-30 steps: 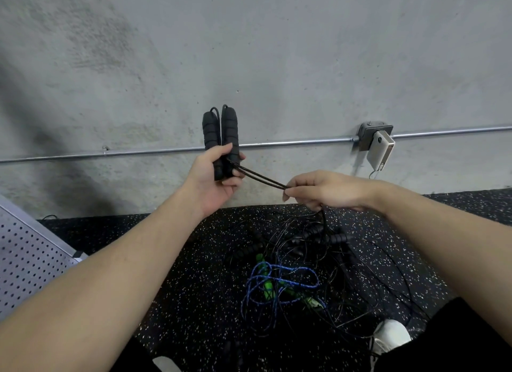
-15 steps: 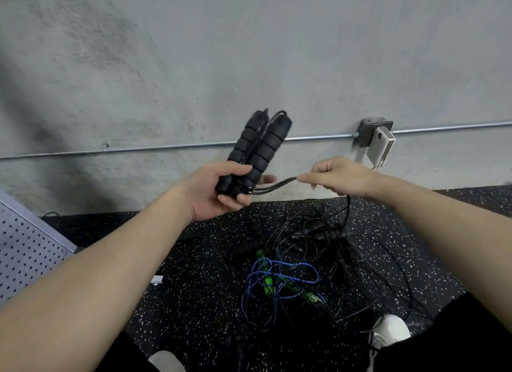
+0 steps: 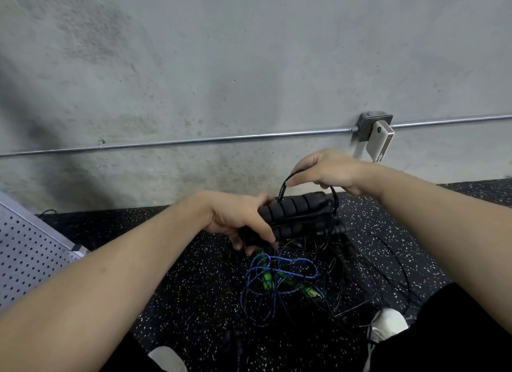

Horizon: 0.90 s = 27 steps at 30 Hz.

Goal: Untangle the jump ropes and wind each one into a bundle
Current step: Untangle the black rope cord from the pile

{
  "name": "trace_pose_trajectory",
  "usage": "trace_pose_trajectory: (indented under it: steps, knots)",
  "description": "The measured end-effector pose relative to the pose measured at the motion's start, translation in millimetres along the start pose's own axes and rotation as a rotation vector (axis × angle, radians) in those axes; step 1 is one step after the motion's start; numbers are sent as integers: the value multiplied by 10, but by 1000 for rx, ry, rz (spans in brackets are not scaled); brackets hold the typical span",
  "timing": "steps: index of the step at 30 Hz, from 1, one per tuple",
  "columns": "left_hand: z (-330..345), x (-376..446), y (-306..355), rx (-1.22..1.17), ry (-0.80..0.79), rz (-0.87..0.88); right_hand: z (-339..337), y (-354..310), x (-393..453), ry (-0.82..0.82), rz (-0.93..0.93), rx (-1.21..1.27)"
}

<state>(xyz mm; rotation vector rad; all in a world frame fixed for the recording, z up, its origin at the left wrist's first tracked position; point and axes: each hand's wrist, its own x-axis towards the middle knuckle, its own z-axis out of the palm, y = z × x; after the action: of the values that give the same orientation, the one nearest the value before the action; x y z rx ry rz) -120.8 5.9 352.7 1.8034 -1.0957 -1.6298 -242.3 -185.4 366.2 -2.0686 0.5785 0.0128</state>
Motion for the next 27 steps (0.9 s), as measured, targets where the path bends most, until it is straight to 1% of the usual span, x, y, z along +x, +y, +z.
trace_pose_trajectory:
  steps: [3,6,9,11,13,16,18,20,23,25,27]
  knots:
    - [67,96,-32,26,77,-122,120,-107,6,9,-60,-16]
    - [77,195,-70,115,139,-174,239,-208,23,22,-157,-24]
    - [2,272,-121,87,301,-193,313,-296,9,62,-191,-72]
    - [-66,298,-140,22,433,-183,324,-324,3,99,-198,-96]
    - [-142,293,-158,-89,545,-154,322,-319,-18,82,-148,-91]
    - [-239,271,-218,-341,701,-40,358,-284,-40,-4,-16,-145]
    - [-243,272,-229,-476,782,50,392,-280,-26,-14,32,-133]
    - [-212,283,-206,-547,810,96,425,-295,-12,-24,37,-83]
    - [-178,311,-132,-652,789,132,479,-327,-40,-47,-41,-63]
    - [-185,296,-64,-730,790,160,497,-330,-56,-62,-80,-1]
    - [-207,249,-7,-790,773,209,489,-313,-56,-84,-66,69]
